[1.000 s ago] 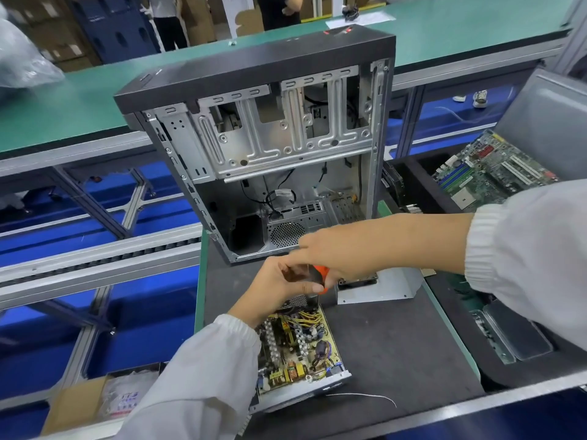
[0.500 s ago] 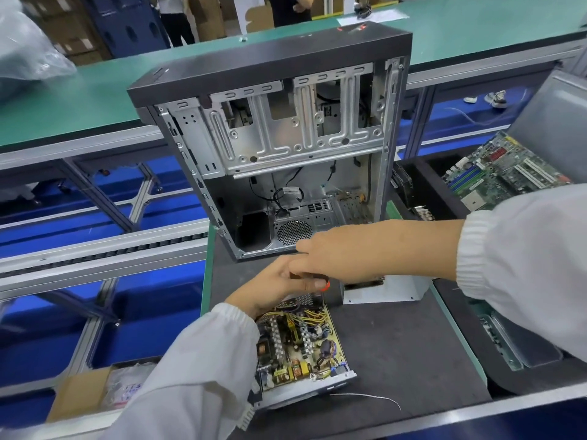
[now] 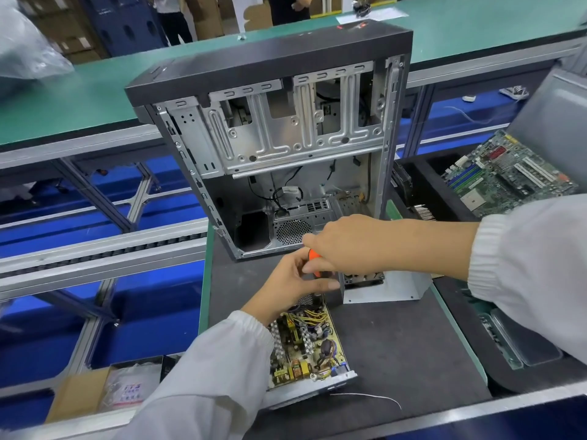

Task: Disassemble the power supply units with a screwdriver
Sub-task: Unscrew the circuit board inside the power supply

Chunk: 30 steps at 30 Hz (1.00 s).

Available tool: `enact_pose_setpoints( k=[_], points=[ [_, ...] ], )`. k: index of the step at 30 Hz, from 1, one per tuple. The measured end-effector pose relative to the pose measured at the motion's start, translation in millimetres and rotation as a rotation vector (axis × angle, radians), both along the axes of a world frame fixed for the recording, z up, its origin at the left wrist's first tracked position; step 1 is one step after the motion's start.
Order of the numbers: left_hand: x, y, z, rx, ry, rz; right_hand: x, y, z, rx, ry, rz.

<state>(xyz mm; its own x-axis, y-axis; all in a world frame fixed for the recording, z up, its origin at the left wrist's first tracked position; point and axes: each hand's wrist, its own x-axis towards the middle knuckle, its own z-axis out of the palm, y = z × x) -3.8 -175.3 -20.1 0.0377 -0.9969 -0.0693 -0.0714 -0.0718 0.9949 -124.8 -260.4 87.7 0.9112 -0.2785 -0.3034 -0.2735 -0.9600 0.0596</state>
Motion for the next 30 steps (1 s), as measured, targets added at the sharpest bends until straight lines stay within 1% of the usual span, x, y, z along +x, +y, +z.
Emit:
enact_pose_setpoints(
  k=[2,4,7,10,11,13,15,16,19,22,23,25,28,30],
  points=[
    [2.8,1.9,4.3,0.056,0.018,-0.08,0.9,-2.3,5.8,0.112,0.096,0.029],
    [8.6,3.3,4.1,0.064,0.061,-0.1,1.1,-0.7,9.6,0.121,0.125,0.09],
    [10.8,4.4,5.0,0.029,0.027,-0.063,3.4,1.6,15.2,0.094,0.149,0.113],
    [2.4,1.0,6.3,0.009,-0.031,-0.007,3.4,2.5,18.7,0.143,0.132,0.061],
    [-1.2,-0.2,5.9,-0.005,-0.043,0.0,3.6,4.3,17.7,0.111,0.115,0.028],
    [-6.9,-1.4,7.0,0.0,-0.039,-0.006,5.2,9.9,13.2,-0.041,0.104,-0.017],
    [-6.5,-0.5,7.8,0.041,0.01,-0.034,5.3,11.7,6.0,-0.15,0.097,0.021],
    [-5.0,0.7,7.7,0.055,0.04,-0.053,4.0,11.2,4.9,-0.145,0.093,0.043],
    [1.2,2.9,6.1,0.048,0.104,-0.075,-5.8,3.2,7.5,0.011,0.11,0.064],
    [2.2,2.8,5.0,0.02,0.076,-0.025,-6.8,2.7,10.3,0.127,0.08,0.042],
    [1.1,2.4,3.8,0.007,0.061,-0.012,-5.1,3.9,10.8,0.116,0.05,0.007],
    [-2.0,1.5,3.4,0.003,0.032,0.013,-1.4,8.3,9.9,0.004,0.031,-0.046],
    [-6.7,0.7,4.0,0.023,0.019,0.009,3.8,17.6,0.9,-0.198,0.077,0.003],
    [-4.8,2.4,4.4,0.072,0.044,-0.008,1.7,19.3,0.6,-0.185,0.068,0.019]
  ],
)
